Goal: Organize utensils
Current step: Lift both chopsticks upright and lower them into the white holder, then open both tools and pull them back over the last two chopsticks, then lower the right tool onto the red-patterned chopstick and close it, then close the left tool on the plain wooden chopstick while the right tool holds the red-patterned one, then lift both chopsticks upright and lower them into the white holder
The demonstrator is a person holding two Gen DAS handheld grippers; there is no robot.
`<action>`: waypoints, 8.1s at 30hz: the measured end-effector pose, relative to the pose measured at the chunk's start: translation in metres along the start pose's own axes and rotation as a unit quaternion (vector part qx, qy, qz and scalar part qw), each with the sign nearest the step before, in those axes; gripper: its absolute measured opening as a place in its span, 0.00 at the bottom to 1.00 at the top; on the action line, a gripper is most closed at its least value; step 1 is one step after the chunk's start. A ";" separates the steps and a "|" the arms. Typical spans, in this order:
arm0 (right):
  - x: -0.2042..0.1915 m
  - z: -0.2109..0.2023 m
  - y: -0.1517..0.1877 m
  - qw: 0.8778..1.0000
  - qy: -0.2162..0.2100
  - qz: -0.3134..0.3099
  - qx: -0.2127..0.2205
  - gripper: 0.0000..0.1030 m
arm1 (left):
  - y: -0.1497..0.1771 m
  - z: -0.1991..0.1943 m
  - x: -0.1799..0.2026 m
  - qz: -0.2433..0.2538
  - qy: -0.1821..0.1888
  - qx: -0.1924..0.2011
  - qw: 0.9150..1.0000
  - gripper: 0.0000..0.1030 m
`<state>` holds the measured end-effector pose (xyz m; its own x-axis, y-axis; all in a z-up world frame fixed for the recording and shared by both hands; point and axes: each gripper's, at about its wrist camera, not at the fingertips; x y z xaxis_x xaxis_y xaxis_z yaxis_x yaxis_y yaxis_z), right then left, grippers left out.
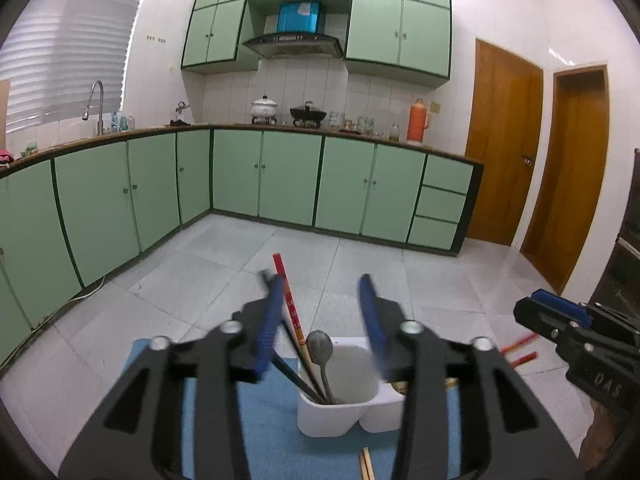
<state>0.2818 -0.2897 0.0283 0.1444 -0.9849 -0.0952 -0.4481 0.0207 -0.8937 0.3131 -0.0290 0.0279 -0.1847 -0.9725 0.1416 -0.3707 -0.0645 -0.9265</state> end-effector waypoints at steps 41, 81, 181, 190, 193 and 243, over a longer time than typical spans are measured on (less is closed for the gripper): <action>-0.038 -0.085 0.240 0.990 0.019 0.006 -0.142 0.72 | 0.214 -0.133 -0.043 0.013 -0.066 -0.164 0.984 0.91; -0.086 -0.060 0.265 0.978 0.003 -0.071 -0.194 0.06 | 0.234 -0.127 -0.040 -0.010 -0.067 -0.191 0.979 0.91; 0.015 -0.175 0.113 0.999 0.012 0.031 -0.023 0.05 | 0.078 -0.170 0.069 0.032 0.053 -0.032 0.998 0.05; 0.013 -0.174 0.082 1.000 -0.016 0.021 -0.006 0.05 | 0.052 -0.165 0.060 0.028 0.066 -0.016 0.997 0.05; 0.012 -0.172 0.069 1.000 -0.017 0.014 0.006 0.05 | 0.042 -0.165 0.060 0.030 0.066 -0.004 0.997 0.05; -0.011 0.003 -0.013 1.000 0.000 -0.009 0.007 0.05 | -0.020 0.027 0.022 0.026 0.007 0.013 1.000 0.06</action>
<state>0.2887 -0.2786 0.0400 0.1529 -0.9850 -0.0794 -0.4338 0.0053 -0.9010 0.3411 -0.0553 0.0401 -0.2152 -0.9717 0.0974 -0.3369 -0.0197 -0.9413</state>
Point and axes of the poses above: each gripper's, at about its wrist camera, not at the fingertips, and z roughly the way its jaws point, x to its right, y to its underside, and after that the axes turned 5 degrees about y, right-handed
